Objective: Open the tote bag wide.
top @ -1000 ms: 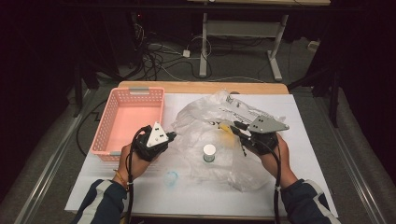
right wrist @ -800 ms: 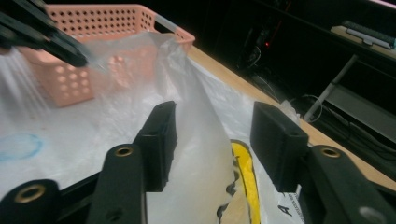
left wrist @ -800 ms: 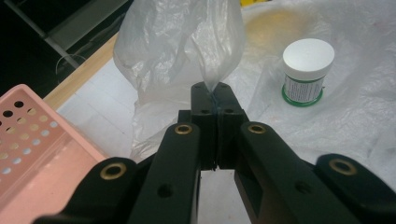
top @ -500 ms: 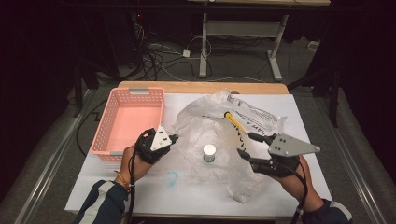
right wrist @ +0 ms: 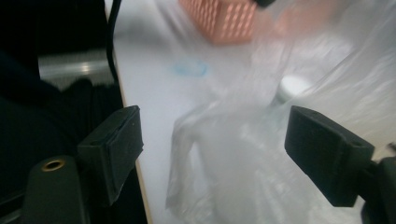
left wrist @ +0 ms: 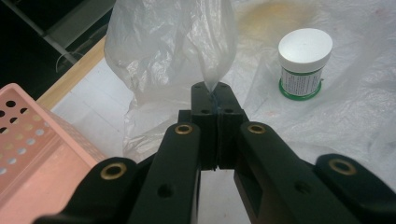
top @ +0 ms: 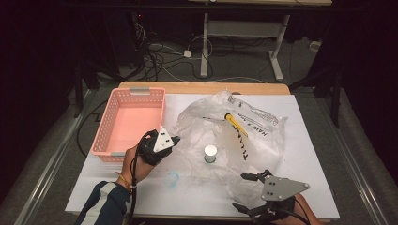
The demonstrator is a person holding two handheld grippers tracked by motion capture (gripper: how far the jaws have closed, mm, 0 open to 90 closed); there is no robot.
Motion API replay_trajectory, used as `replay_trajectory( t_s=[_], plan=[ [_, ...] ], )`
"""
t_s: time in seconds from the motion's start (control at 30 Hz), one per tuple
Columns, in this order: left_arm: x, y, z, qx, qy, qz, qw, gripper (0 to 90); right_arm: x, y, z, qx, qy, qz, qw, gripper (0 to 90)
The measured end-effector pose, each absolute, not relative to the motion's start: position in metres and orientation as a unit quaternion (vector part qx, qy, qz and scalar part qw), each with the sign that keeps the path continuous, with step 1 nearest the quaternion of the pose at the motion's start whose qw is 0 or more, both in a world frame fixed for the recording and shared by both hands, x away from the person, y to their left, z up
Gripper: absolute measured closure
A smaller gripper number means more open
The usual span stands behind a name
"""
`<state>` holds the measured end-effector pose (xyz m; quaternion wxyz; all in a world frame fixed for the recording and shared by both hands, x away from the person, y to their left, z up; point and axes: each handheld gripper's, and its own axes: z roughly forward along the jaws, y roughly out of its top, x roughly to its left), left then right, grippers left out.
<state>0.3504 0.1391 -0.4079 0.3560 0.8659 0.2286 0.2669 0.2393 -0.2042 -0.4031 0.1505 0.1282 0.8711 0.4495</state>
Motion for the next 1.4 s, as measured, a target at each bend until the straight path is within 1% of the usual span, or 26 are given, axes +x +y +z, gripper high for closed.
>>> replay_trajectory(
  t_s=[0.07, 0.1, 0.17, 0.23, 0.3, 0.37, 0.5, 0.6, 0.7, 0.8, 1.17, 1.4],
  plan=[
    [0.350, 0.138, -0.409, 0.866, 0.227, 0.266, 0.356, 87.0, 0.240, -0.200, -0.410, 0.120, 0.883, 0.426, 0.155, 20.5],
    [0.350, 0.138, -0.409, 0.867, 0.227, 0.266, 0.355, 87.0, 0.241, -0.197, -0.415, 0.117, 0.889, 0.412, 0.163, 24.8],
    [0.350, 0.138, -0.410, 0.867, 0.226, 0.266, 0.355, 87.0, 0.244, -0.195, -0.420, 0.125, 0.892, 0.399, 0.175, 35.9],
    [0.350, 0.138, -0.410, 0.867, 0.228, 0.265, 0.357, 87.0, 0.248, -0.196, -0.425, 0.131, 0.895, 0.387, 0.177, 51.0],
    [0.351, 0.139, -0.410, 0.865, 0.230, 0.265, 0.358, 87.0, 0.252, -0.196, -0.428, 0.137, 0.894, 0.380, 0.192, 59.6],
    [0.351, 0.139, -0.410, 0.864, 0.231, 0.265, 0.359, 86.9, 0.254, -0.198, -0.427, 0.143, 0.891, 0.384, 0.197, 68.7],
    [0.353, 0.139, -0.410, 0.862, 0.233, 0.266, 0.362, 86.9, 0.257, -0.203, -0.423, 0.147, 0.881, 0.397, 0.213, 79.9],
    [0.356, 0.139, -0.410, 0.861, 0.237, 0.266, 0.364, 86.9, 0.261, -0.206, -0.419, 0.155, 0.870, 0.408, 0.229, 85.8],
    [0.358, 0.139, -0.410, 0.856, 0.242, 0.267, 0.370, 87.0, 0.264, -0.209, -0.417, 0.168, 0.857, 0.419, 0.250, 88.6],
    [0.359, 0.140, -0.410, 0.851, 0.247, 0.269, 0.376, 87.0, 0.269, -0.211, -0.415, 0.172, 0.848, 0.427, 0.262, 89.0],
    [0.359, 0.150, -0.407, 0.840, 0.257, 0.273, 0.392, 86.9, 0.284, -0.221, -0.401, 0.189, 0.824, 0.448, 0.291, 89.4],
    [0.357, 0.152, -0.404, 0.835, 0.255, 0.282, 0.398, 86.9, 0.286, -0.226, -0.395, 0.199, 0.806, 0.464, 0.310, 89.6]
  ],
)
